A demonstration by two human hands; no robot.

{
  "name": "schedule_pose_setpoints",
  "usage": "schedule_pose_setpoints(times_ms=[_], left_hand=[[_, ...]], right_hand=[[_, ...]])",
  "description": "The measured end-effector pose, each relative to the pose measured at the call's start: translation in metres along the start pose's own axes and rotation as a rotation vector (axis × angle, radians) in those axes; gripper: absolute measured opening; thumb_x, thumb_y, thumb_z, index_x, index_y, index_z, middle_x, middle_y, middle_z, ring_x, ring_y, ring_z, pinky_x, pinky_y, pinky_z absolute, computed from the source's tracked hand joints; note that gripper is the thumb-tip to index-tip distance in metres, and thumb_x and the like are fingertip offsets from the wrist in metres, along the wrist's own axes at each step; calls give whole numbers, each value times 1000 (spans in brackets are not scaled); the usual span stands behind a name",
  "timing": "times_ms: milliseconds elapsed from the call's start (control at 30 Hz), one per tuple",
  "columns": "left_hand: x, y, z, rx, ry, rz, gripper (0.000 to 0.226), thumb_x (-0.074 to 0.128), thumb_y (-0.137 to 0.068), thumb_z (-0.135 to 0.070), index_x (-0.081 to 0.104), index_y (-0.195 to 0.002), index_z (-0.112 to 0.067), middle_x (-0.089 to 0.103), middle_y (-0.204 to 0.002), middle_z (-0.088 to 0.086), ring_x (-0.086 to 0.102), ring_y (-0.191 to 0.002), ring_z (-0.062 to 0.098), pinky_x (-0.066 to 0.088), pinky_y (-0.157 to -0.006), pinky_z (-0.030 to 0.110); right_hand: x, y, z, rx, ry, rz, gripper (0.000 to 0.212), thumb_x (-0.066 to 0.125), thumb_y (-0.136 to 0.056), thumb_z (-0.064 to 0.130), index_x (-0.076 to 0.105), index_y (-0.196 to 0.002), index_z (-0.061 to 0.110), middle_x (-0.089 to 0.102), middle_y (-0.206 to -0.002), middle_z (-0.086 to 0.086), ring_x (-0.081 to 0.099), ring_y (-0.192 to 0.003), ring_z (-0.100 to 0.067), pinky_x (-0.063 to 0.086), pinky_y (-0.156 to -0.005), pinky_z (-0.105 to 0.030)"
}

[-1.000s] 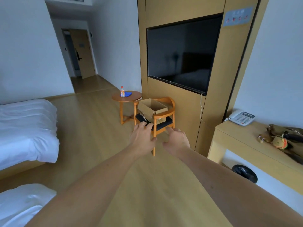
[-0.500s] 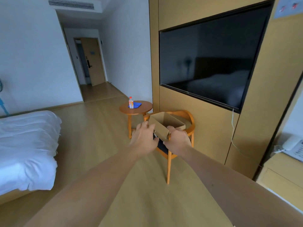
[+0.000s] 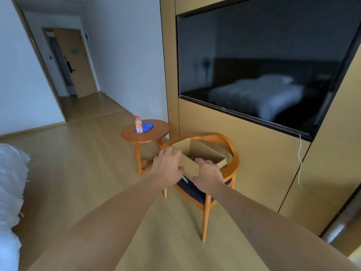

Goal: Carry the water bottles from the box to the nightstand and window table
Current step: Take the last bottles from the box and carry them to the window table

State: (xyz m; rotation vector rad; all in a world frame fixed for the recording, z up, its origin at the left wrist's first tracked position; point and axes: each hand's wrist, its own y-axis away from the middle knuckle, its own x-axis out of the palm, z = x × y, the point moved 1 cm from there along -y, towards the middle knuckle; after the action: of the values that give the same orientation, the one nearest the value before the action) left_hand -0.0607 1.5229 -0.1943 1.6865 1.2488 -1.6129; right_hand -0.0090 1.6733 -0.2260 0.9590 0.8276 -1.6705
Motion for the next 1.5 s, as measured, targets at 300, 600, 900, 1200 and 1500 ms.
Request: schedule_pose_setpoints(times_ms=[300, 600, 900, 1200, 1500], left_hand=[[43, -151, 107, 164, 48, 166, 48, 62, -95, -36, 49, -139, -21, 47, -141, 8, 42, -133, 32, 47, -104, 49], [129, -271, 142, 227, 87, 279, 58, 63, -96, -36, 43, -150, -24, 46, -149, 4, 39, -139, 29, 45, -109, 46], [253, -408, 148, 231, 10, 473, 56, 58, -97, -39, 42, -149, -25, 42, -149, 4, 38, -138, 27, 42, -107, 45], [349, -499, 146, 209, 18, 701, 56, 61, -97, -38, 44, -148, -23, 45, -146, 3, 40, -136, 26, 43, -106, 41], [439, -559, 153, 285, -6, 891, 54, 63, -93, -40, 49, -143, -23, 48, -143, 5, 43, -132, 30, 44, -106, 45]], right_hand=[[62, -145, 35, 271, -36, 0, 76, 67, -89, 31, 31, -156, 30, 53, -137, -7, 52, -122, -29, 53, -95, -37], [130, -235, -1, 488, -42, 110, 68, 69, -89, 29, 40, -150, 27, 56, -132, -4, 53, -122, -28, 52, -99, -37], [179, -380, -99, 617, -168, 164, 68, 66, -87, 31, 41, -150, 30, 52, -138, -6, 49, -126, -30, 50, -100, -38], [218, -441, -179, 882, -271, 291, 69, 69, -87, 32, 42, -151, 29, 55, -133, -6, 54, -123, -28, 54, -98, -39], [270, -500, -211, 1031, -260, 435, 62, 70, -86, 37, 49, -142, 22, 58, -130, -11, 55, -124, -31, 50, -101, -36]])
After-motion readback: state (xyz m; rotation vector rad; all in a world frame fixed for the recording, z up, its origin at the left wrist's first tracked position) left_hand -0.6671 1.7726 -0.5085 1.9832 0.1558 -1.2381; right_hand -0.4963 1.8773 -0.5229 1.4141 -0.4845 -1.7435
